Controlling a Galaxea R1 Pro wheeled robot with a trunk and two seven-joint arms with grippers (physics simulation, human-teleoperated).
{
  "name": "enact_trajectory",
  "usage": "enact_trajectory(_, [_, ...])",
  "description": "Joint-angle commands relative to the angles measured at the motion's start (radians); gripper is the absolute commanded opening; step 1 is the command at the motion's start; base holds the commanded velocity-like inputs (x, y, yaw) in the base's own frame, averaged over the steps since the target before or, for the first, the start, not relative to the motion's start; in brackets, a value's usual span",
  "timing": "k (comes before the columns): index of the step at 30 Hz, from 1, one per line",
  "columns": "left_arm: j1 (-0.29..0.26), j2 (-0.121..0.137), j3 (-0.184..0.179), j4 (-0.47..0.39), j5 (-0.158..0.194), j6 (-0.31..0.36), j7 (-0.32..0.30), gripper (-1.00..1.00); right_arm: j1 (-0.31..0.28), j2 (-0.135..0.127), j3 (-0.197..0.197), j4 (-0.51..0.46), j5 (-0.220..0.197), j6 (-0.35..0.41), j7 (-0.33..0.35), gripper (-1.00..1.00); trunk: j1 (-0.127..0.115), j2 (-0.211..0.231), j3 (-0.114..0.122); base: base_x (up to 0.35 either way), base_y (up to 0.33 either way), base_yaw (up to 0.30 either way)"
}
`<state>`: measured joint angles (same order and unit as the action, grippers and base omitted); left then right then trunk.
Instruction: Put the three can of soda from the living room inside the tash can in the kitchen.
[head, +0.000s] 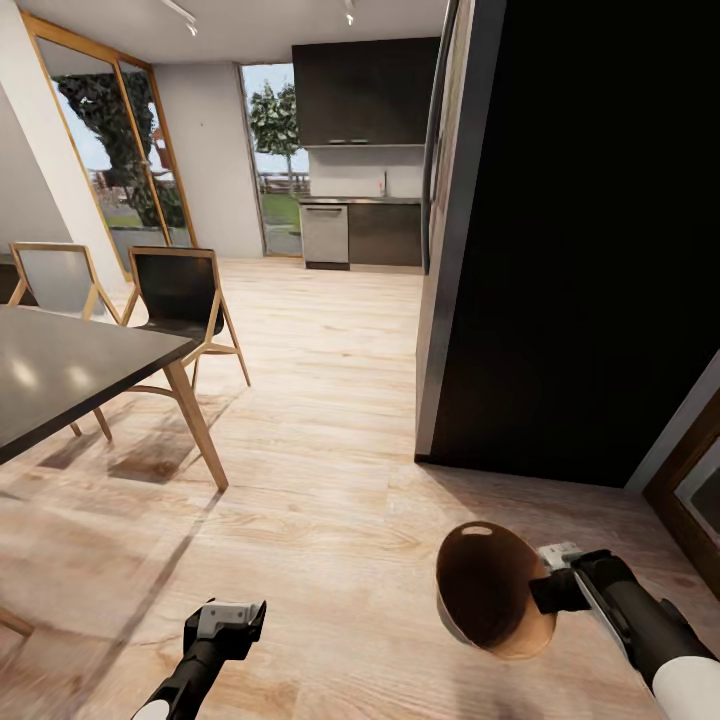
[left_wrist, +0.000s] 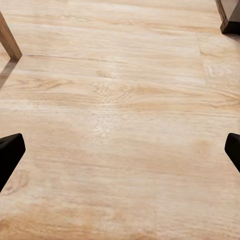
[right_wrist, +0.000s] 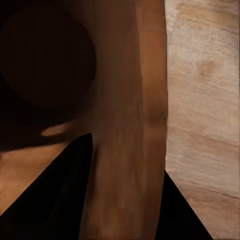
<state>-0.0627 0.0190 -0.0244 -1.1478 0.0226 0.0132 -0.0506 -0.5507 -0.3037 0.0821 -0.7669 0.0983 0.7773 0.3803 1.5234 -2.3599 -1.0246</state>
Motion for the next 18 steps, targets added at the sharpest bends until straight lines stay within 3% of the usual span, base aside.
enact_trajectory(1, [0.0,0.0,0.0,0.0,0.0,0.0,0.0,1.0,0.001,-0.011,-0.015,-0.001,-0.021,0.004,0.023,-1.0,0.0,0.0,0.0,0.0,0.0,0.0])
enact_trajectory(4, [0.0,0.0,0.0,0.0,-0.001,-0.001,0.0,1.0,0.004,-0.034,-0.033,0.005,-0.02,0.012,0.055,-1.0,0.0,0.0,0.0,0.0,0.0,0.0])
enact_trajectory(9, [0.0,0.0,0.0,-0.001,-0.001,-0.001,0.0,1.0,0.027,-0.041,-0.037,0.005,-0.017,0.012,0.066,-1.0,0.0,0.0,0.0,0.0,0.0,0.0])
enact_trajectory(15, [0.0,0.001,0.0,0.0,-0.001,-0.001,0.001,1.0,0.134,-0.04,-0.038,-0.004,-0.015,-0.007,0.072,-1.0,0.0,0.0,0.0,0.0,0.0,0.0])
enact_trajectory(18, [0.0,0.0,0.0,0.001,-0.001,-0.002,0.001,1.0,0.188,-0.039,-0.039,-0.005,-0.014,-0.073,0.069,-1.0,0.0,0.0,0.0,0.0,0.0,0.0])
